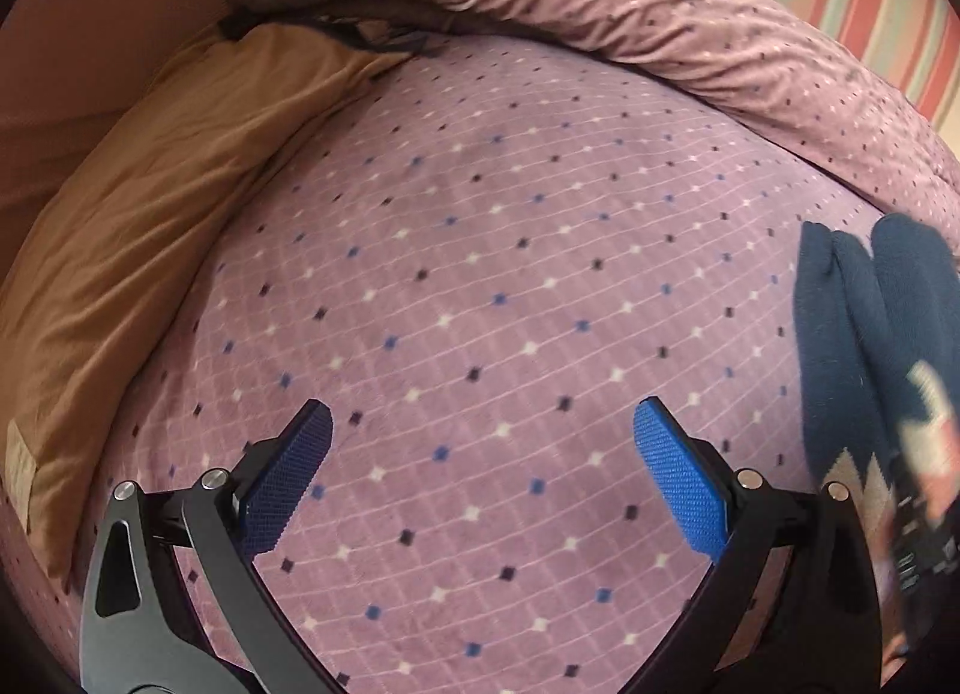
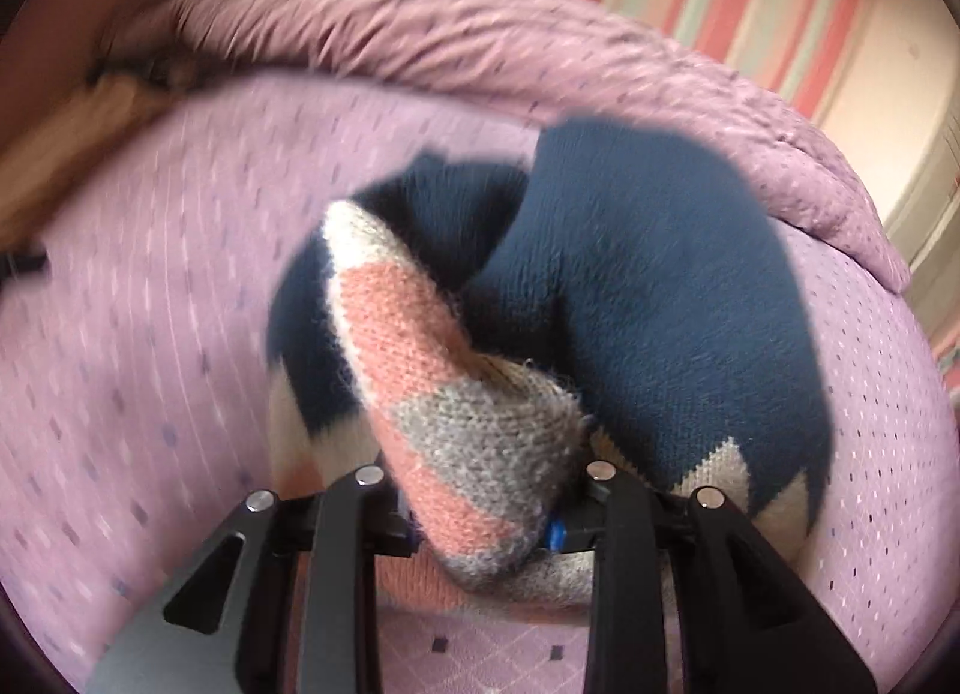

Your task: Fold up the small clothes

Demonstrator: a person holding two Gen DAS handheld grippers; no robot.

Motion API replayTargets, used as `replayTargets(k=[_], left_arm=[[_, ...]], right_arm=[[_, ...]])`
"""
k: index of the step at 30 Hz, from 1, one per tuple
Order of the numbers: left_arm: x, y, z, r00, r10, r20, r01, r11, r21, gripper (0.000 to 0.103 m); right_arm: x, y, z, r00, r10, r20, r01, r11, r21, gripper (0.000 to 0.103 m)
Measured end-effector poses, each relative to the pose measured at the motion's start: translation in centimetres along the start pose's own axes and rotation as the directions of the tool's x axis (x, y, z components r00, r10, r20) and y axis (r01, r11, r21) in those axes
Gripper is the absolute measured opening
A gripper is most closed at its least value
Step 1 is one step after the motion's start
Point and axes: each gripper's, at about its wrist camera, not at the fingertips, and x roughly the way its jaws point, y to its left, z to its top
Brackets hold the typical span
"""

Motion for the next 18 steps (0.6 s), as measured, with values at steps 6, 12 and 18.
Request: replayTargets(k=[6,12,18], left_arm=[[0.0,1.4,-0.9,1.000,0.000,-0.012,0.000,1.000,-0.030,0.100],[-1.1,-0.2,-0.6,0.997,-0.077,-0.020,0.076,0.996,-0.036,0.100],[-3.2,-7.0,0.7,0.982,-0.182,-0.039,0.184,0.981,0.065,0.100]], right_arm=[[0.1,1.0,-0.7,1.000,-0.024,0.013,0.025,0.992,-0.123,0.040],[-1.9,-0.9,0.8,0.994,0.110,-0.008,-0.111,0.990,-0.092,0.067],[-3.8,-6.3,2.4,0.955,0.287,-0.080,-0.286,0.958,0.022,0.076]])
